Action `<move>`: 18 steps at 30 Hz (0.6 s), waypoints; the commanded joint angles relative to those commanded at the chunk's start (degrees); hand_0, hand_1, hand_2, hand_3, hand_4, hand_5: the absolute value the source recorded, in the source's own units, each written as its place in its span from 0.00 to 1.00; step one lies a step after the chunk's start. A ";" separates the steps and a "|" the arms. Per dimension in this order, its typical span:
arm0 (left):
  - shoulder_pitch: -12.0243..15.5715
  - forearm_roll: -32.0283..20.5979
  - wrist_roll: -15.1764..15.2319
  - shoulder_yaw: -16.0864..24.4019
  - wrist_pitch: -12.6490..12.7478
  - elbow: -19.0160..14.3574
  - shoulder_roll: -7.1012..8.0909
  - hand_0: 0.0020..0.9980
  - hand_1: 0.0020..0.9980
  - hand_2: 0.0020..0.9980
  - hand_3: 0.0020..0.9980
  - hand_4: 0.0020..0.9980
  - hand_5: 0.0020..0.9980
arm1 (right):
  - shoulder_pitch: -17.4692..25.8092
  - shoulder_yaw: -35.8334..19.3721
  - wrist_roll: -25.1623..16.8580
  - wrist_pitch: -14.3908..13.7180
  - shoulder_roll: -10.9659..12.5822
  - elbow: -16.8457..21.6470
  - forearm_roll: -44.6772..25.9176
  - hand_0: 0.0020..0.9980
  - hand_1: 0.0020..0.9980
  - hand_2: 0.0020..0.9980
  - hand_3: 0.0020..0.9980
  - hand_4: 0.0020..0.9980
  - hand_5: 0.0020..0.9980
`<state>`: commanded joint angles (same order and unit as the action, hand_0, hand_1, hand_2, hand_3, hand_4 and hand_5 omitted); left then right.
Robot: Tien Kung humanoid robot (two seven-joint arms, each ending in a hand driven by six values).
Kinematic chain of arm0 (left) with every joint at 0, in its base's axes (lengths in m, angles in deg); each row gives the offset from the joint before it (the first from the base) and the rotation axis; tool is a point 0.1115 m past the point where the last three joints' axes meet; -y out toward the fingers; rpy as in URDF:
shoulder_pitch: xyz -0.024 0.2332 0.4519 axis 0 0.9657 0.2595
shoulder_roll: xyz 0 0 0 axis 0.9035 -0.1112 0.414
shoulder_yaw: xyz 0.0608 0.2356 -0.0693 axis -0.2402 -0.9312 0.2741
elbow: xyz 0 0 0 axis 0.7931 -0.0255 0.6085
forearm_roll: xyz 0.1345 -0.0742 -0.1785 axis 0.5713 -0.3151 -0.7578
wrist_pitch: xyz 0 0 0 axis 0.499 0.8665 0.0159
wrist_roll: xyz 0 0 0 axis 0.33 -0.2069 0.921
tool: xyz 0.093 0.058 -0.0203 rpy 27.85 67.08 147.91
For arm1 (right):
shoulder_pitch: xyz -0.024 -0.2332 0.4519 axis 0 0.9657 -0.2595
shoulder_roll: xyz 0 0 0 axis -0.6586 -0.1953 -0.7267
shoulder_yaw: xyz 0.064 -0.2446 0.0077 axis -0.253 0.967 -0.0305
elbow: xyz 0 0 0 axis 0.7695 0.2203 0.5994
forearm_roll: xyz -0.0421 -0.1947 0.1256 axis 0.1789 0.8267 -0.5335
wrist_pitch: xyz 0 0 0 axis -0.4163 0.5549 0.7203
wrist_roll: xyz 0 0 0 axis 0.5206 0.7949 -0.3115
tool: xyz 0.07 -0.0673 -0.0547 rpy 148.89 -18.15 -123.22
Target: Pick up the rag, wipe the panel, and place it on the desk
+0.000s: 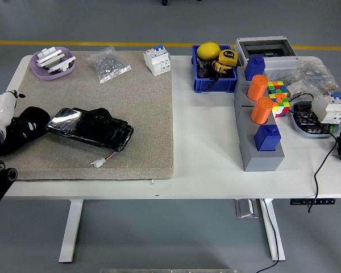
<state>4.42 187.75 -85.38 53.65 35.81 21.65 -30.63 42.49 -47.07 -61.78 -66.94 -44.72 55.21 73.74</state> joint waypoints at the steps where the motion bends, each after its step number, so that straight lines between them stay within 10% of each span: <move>1: 0.33 -0.28 0.28 0.86 0.14 -0.46 -0.13 0.66 0.80 0.84 0.73 0.83 0.14 | 0.00 0.11 0.01 0.00 0.00 0.00 -0.03 0.75 0.64 0.65 0.56 0.91 0.42; 9: 3.63 -6.85 5.76 9.37 4.92 -1.97 -4.25 0.64 0.78 0.81 0.67 0.82 0.13 | -0.41 1.15 0.07 -0.29 0.03 0.09 0.18 0.75 0.64 0.65 0.56 0.91 0.42; 18: 6.22 -22.81 19.31 15.62 11.96 -3.29 -9.29 0.62 0.74 0.75 0.63 0.84 0.15 | -0.69 0.94 0.23 -0.49 -0.09 0.07 0.98 0.75 0.64 0.65 0.56 0.91 0.42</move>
<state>10.64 164.95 -66.08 69.28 47.77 18.36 -39.92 41.80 -46.13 -61.54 -67.43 -44.80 55.28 74.72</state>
